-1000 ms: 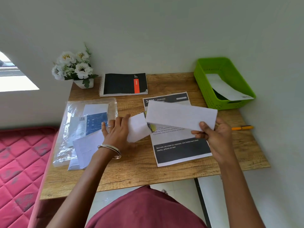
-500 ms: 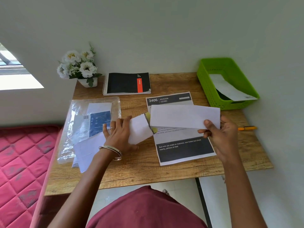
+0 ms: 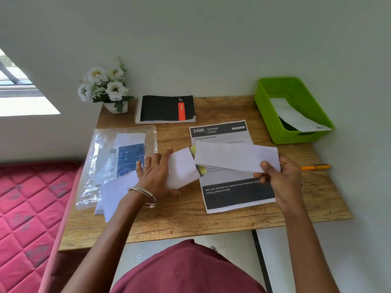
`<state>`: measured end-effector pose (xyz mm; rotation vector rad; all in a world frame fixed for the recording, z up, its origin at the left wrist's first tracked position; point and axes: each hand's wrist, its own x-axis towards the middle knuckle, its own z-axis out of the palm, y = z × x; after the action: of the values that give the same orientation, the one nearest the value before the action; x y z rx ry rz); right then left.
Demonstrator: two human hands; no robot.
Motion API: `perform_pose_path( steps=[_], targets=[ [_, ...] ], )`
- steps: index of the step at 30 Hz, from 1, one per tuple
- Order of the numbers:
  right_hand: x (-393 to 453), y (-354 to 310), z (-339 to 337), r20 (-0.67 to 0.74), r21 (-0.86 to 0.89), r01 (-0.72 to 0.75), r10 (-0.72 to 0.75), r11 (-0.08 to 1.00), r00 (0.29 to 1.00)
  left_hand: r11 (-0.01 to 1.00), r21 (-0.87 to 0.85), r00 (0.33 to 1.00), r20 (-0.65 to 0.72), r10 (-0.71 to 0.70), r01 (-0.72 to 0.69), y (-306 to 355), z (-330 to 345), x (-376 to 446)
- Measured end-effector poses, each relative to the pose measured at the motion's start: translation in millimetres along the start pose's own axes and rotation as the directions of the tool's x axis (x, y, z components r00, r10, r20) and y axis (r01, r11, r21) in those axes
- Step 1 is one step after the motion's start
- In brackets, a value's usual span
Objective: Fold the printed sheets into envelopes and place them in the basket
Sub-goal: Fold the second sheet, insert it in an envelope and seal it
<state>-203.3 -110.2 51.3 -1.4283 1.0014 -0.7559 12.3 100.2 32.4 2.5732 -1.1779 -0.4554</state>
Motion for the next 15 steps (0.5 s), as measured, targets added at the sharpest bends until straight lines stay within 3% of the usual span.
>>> perform_pose_path(
  steps=[11,15],
  targets=[
    [-10.7,-17.1,-4.8,0.111,-0.073,0.144,-0.135,0.987,0.985,0.996,0.093,1.000,-0.026,-0.013,0.015,-0.3,2.9,-4.4],
    [-12.7,-18.1,-1.5,0.197,-0.034,0.100,-0.091,0.994,0.976,0.993,0.116,1.000,-0.014,0.006,-0.005,1.8,4.9,-6.9]
  ],
)
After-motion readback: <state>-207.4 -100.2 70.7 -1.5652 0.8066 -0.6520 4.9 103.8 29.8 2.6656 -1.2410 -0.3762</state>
